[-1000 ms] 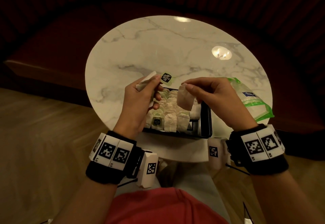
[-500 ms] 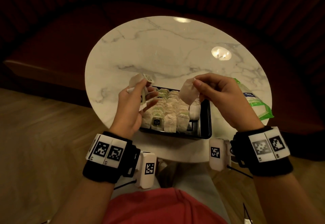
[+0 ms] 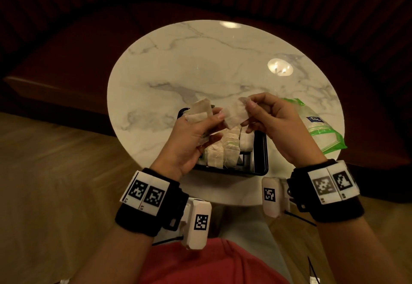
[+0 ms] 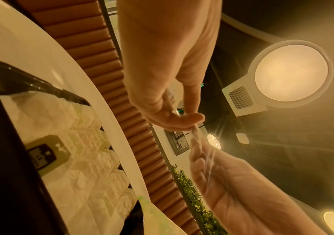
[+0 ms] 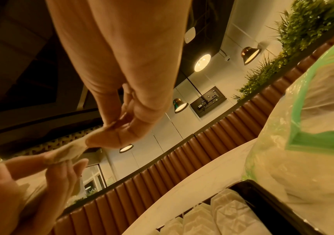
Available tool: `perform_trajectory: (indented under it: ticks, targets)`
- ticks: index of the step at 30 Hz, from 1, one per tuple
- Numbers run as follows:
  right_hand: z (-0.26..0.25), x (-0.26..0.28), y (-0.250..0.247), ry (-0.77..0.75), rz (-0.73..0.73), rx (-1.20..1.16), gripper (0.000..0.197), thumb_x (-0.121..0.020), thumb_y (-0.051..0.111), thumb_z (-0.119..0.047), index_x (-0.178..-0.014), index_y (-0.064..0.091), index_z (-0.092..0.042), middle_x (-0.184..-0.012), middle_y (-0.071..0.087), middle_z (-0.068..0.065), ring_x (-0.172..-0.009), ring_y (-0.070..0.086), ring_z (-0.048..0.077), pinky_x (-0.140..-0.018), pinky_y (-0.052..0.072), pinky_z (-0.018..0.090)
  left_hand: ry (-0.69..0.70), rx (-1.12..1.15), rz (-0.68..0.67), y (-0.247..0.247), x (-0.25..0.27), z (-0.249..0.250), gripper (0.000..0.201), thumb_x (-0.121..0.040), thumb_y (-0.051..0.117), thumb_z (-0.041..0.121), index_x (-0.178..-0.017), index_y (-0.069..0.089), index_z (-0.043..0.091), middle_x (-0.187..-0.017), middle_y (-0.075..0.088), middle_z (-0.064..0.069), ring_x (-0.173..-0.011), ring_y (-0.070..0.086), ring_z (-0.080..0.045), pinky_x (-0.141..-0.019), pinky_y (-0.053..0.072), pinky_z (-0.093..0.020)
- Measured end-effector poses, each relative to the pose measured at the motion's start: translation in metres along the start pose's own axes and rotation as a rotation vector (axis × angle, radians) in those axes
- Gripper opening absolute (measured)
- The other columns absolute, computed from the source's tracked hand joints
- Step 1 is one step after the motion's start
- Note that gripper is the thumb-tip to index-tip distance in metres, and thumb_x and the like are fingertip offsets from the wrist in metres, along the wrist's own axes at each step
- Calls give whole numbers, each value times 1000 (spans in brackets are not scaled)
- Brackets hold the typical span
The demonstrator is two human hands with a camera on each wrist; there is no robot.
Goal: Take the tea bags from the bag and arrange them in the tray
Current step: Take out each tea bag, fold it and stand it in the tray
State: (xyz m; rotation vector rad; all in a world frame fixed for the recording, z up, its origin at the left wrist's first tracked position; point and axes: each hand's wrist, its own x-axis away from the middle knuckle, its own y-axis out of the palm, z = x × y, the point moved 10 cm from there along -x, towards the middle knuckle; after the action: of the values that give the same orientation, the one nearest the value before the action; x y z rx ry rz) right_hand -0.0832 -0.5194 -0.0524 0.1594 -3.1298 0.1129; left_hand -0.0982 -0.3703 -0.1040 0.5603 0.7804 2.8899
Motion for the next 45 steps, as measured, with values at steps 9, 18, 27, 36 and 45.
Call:
perform_trajectory:
  ticks: [9,18,27,36,45]
  targets:
    - [14,3,10,73,-32,-27,11,-98,52,-10,-102,61,-7,-87,67,13,-69,66,17,-59,54,23,19,-126,16,-2,-1,-4,20,-85,70,6,-103,64,11,-82,71,2,-70,69,-4,-56,51,-16]
    - [9,4,5,40,-76,213,19,-85,70,-5,-102,65,-13,-92,73,10,-79,68,15,-63,53,20,68,-272,9,-1,-3,-6,11,-85,69,4,-95,68,11,-81,71,-2,-74,66,-10,-54,48,-17]
    - [25,-6,-42,14,13,652,7,-92,65,-18,-95,69,-23,-85,71,9,-80,64,25,-77,51,38,-78,-187,95,-19,-6,-18,9,-95,59,14,-89,64,11,-78,71,-4,-72,69,-12,-53,53,-18]
    - [59,-11,-38,151,-230,935,13,-92,65,-22,-95,73,-12,-84,68,3,-76,58,11,-66,40,13,-127,-187,41,-15,-7,-20,12,-96,57,21,-102,59,10,-82,73,-6,-72,71,-15,-50,50,-20]
    - [86,-30,-27,255,-275,1284,11,-87,70,-31,-97,74,-29,-76,56,-17,-89,54,11,-91,29,37,-132,-201,50,-17,-8,-20,11,-96,57,22,-100,61,12,-85,73,-7,-71,70,-14,-51,51,-20]
